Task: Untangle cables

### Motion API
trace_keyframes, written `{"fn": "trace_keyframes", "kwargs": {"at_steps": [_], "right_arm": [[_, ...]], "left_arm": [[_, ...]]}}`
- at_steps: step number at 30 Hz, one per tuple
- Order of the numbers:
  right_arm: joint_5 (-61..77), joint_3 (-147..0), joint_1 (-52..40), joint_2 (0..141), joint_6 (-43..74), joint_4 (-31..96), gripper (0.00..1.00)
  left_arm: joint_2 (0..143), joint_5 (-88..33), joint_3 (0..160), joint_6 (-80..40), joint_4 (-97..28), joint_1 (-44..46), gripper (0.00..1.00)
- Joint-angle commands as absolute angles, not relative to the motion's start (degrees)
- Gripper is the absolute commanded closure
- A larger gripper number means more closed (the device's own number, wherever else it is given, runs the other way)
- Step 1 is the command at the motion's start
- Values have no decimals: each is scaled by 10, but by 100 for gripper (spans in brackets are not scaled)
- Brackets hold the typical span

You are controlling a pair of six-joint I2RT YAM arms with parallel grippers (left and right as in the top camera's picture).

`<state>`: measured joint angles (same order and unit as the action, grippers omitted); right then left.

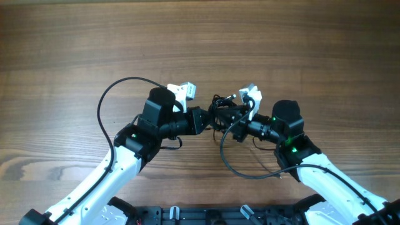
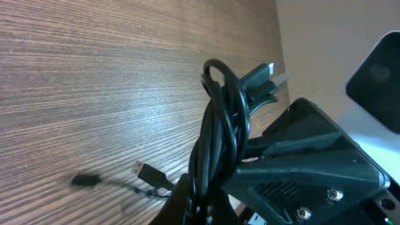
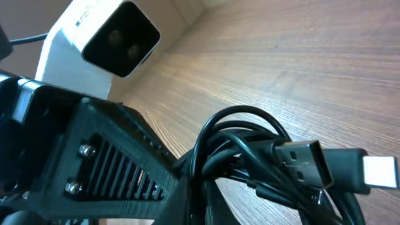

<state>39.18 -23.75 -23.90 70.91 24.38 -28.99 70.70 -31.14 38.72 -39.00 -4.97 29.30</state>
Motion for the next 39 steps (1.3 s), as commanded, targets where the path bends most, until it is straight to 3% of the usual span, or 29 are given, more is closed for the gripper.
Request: {"fn": "trace_keyframes", "kwargs": {"at_steps": [1, 3, 8, 12, 15, 18, 24, 25, 27, 29, 30, 32, 34, 39], "right_arm": [[457, -244, -244, 710, 244, -295, 96], [520, -244, -219, 693, 261, -302, 96], [677, -244, -102, 675, 455, -537, 96], [665, -244, -97, 678, 444, -574, 96], [566, -244, -79, 684, 455, -574, 96], [474, -244, -59, 684, 594, -593, 96], [295, -244, -52, 689, 732, -620, 93], [263, -244, -49, 694, 731, -610, 85], [230, -244, -48, 704, 652, -536, 59], [288, -244, -48, 710, 571, -477, 39], [389, -244, -49, 710, 499, -462, 35], [542, -244, -57, 710, 415, -455, 36], [649, -244, -73, 710, 357, -416, 45], [569, -244, -159, 710, 247, -230, 47]], "left_arm": [[706, -307, 390, -377, -42, 293, 96], [706, -281, 390, -377, -42, 285, 96], [706, -262, 390, -377, -42, 291, 96], [706, -253, 390, -377, -44, 310, 96], [706, -244, 390, -377, -64, 316, 96], [707, -212, 390, -377, -97, 329, 96], [757, -131, 390, -377, -102, 396, 96], [771, -130, 390, -377, -102, 399, 96], [781, -130, 390, -377, -102, 399, 96], [780, -130, 391, -377, -100, 398, 96], [780, -130, 391, -377, -97, 395, 96], [780, -131, 391, -377, -86, 383, 96], [780, -151, 391, -379, -62, 375, 96], [780, -167, 391, -382, -43, 374, 96]]}}
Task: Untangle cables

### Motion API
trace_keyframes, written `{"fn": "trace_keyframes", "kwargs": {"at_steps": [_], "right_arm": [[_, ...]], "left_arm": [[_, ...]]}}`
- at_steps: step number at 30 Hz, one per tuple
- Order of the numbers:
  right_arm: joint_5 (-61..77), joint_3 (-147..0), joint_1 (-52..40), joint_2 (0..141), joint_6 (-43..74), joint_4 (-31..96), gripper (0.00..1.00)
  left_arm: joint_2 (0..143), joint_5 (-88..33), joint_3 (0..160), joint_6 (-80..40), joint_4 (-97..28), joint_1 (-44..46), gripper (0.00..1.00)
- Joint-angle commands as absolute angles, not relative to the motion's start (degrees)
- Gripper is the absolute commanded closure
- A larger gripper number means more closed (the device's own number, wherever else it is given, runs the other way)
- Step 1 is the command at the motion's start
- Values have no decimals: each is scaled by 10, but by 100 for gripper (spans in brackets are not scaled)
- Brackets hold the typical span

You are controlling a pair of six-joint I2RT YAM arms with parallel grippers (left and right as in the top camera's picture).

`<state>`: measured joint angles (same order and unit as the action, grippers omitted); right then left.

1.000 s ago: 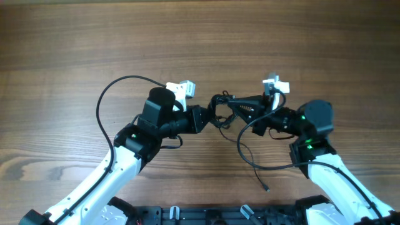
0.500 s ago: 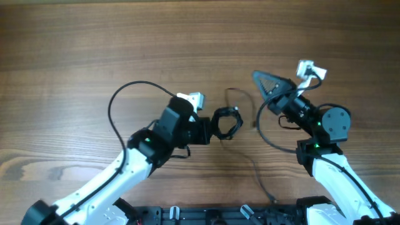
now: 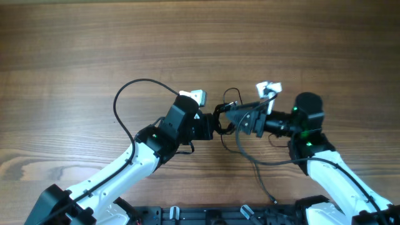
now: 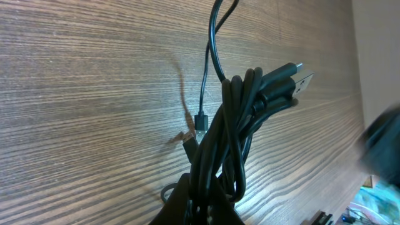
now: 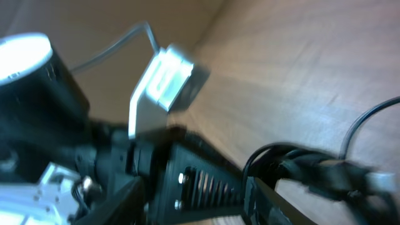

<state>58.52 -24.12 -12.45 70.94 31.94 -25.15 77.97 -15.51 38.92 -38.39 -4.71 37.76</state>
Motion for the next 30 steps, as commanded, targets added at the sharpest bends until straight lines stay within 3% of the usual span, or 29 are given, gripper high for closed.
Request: {"fn": "trace_keyframes", "kwargs": {"at_steps": [1, 3, 7, 16, 17, 19, 22, 30], "right_arm": [[541, -244, -176, 710, 240, -222, 47], [422, -244, -212, 710, 241, -183, 54], [318, -244, -230, 710, 268, -139, 57], [335, -244, -230, 797, 317, -211, 68], [347, -244, -230, 797, 313, -218, 67], [348, -244, -230, 789, 308, -220, 57], [377, -244, -230, 785, 308, -236, 55], [436, -244, -257, 785, 286, -340, 50]], "left_arm": [[780, -168, 391, -384, -43, 374, 96], [780, -176, 391, -384, -43, 374, 96], [780, -180, 391, -384, -45, 374, 96], [771, -310, 391, -383, -58, 326, 96], [771, -301, 391, -383, -61, 318, 96], [771, -242, 391, -383, -90, 296, 96], [771, -138, 391, -374, -147, 271, 96], [760, -163, 450, -346, -235, 263, 96]]}}
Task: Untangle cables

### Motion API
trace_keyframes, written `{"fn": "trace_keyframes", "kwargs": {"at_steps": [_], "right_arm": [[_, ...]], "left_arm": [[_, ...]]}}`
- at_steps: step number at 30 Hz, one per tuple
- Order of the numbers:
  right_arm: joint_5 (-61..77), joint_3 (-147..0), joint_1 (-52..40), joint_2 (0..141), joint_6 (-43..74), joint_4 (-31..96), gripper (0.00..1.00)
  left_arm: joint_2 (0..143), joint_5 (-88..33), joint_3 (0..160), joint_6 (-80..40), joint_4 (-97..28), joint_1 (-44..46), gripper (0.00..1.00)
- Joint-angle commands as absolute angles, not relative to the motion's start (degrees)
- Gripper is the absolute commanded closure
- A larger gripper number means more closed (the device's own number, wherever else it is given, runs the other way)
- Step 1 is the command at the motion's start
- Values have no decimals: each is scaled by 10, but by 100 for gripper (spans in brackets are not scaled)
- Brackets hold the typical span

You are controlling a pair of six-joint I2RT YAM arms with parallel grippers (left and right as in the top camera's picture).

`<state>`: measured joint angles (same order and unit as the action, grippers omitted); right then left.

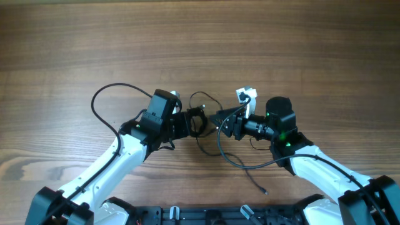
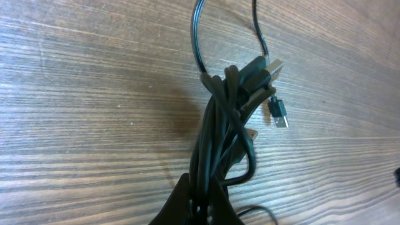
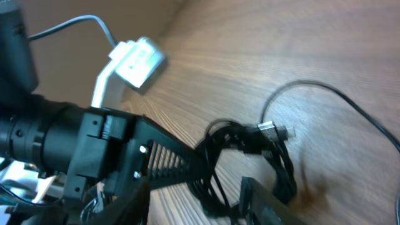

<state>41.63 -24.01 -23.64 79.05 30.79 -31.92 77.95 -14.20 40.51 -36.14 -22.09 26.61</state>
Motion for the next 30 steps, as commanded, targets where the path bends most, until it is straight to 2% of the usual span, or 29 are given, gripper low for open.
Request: {"fn": "trace_keyframes", "kwargs": {"at_steps": [1, 5, 12, 15, 27, 30], "right_arm": [[436, -244, -267, 785, 277, -348, 50], [401, -244, -304, 790, 270, -348, 51], [181, -244, -363, 808, 307, -334, 53], [126, -244, -366, 809, 321, -334, 53], [179, -259, -390, 814, 310, -328, 54], [181, -259, -389, 814, 306, -302, 53]], "left_arm": [[755, -181, 455, -346, -236, 263, 96], [742, -209, 457, -335, -242, 263, 96], [742, -236, 457, -334, -245, 264, 96], [742, -241, 457, -334, -245, 264, 96], [742, -237, 457, -324, -245, 263, 96], [735, -264, 457, -271, -260, 242, 96]]}}
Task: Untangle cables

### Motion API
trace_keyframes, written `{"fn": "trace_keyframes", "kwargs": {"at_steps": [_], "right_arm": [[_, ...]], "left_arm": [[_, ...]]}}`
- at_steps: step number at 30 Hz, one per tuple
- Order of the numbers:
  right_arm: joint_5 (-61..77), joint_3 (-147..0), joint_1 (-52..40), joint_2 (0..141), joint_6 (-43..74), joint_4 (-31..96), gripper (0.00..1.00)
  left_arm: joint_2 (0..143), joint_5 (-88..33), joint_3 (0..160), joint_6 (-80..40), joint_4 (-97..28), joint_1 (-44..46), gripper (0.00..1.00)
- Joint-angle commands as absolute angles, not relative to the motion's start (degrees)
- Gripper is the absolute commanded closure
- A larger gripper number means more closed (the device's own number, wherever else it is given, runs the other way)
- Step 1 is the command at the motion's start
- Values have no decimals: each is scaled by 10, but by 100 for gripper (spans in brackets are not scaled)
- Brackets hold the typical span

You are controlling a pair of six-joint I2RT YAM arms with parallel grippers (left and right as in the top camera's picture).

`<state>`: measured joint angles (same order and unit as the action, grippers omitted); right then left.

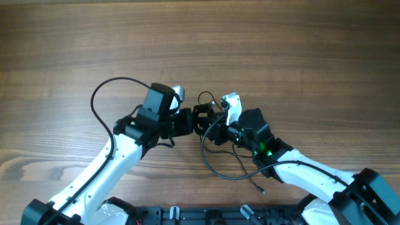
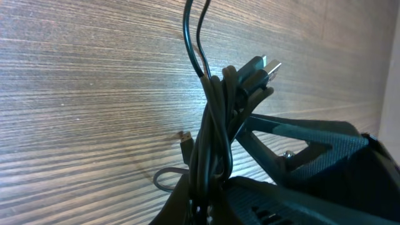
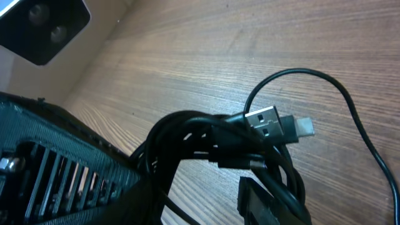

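A bundle of black cables (image 1: 203, 115) hangs above the wooden table, gripped at its lower end by my left gripper (image 2: 203, 209), which is shut on it. Two USB plugs (image 2: 265, 65) stick out of the bundle's top. My right gripper (image 3: 206, 201) is open right at the bundle (image 3: 206, 134), one of its fingers (image 3: 265, 203) beside the strands. From the bundle a thin black cable (image 1: 219, 169) trails over the table to a small plug end (image 1: 262, 190). In the overhead view my left gripper (image 1: 187, 122) and right gripper (image 1: 211, 125) nearly touch.
The wooden table (image 1: 281, 50) stretches out behind the arms. My left arm's own wiring arcs out at the left (image 1: 100, 100). A small plug (image 2: 185, 139) lies on the wood under the bundle. The left wrist camera (image 3: 40, 25) sits close to my right gripper.
My right gripper has moved left from a short way off to right against the bundle, its open fingers at the strands. My left gripper still holds the bundle, tilted more upright.
Both grippers were tight together at the bundle in the table's middle. Then they stood further right and apart, a thin cable trailing from the bundle. Then both were back left, the right one open and apart. Now it is at the bundle again.
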<state>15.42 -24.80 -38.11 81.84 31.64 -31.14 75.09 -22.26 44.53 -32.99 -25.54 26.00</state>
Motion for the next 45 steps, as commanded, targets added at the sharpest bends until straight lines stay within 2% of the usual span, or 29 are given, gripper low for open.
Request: {"fn": "trace_keyframes", "kwargs": {"at_steps": [1, 5, 13, 17, 19, 22, 24, 26, 28, 31, 34, 36, 40, 42, 43, 45], "right_arm": [[192, -259, -389, 814, 297, -305, 53], [252, -259, -390, 814, 269, -305, 52], [240, -259, -404, 814, 270, -323, 51], [118, -259, -416, 814, 332, -309, 52], [115, -260, -416, 814, 337, -334, 52], [109, -260, -416, 814, 396, -355, 62], [114, -260, -416, 814, 396, -369, 63], [113, -260, -416, 814, 400, -388, 68], [74, -260, -403, 814, 462, -380, 81], [145, -260, -365, 811, 464, -353, 95], [185, -260, -324, 788, 449, -288, 96], [278, -260, -289, 746, 404, -277, 95], [408, -260, -222, 643, 405, -273, 95], [421, -260, -220, 631, 382, -262, 85], [425, -259, -225, 635, 354, -244, 77], [395, -258, -245, 654, 301, -175, 65]], "left_arm": [[727, -285, 457, -254, -269, 229, 96], [702, -369, 457, -242, -278, 174, 96], [702, -407, 457, -249, -276, 195, 96], [702, -408, 457, -274, -264, 215, 96], [702, -417, 457, -274, -264, 225, 96], [702, -420, 457, -275, -264, 241, 96], [702, -420, 457, -275, -264, 248, 96], [702, -420, 457, -274, -264, 255, 96], [702, -420, 457, -274, -268, 255, 96], [702, -388, 457, -274, -269, 255, 96], [702, -332, 457, -274, -273, 253, 96], [702, -270, 457, -275, -279, 242, 96], [702, -229, 457, -275, -279, 239, 96], [702, -229, 457, -290, -279, 239, 96], [702, -229, 457, -307, -278, 239, 96], [702, -258, 457, -310, -277, 239, 96]]}}
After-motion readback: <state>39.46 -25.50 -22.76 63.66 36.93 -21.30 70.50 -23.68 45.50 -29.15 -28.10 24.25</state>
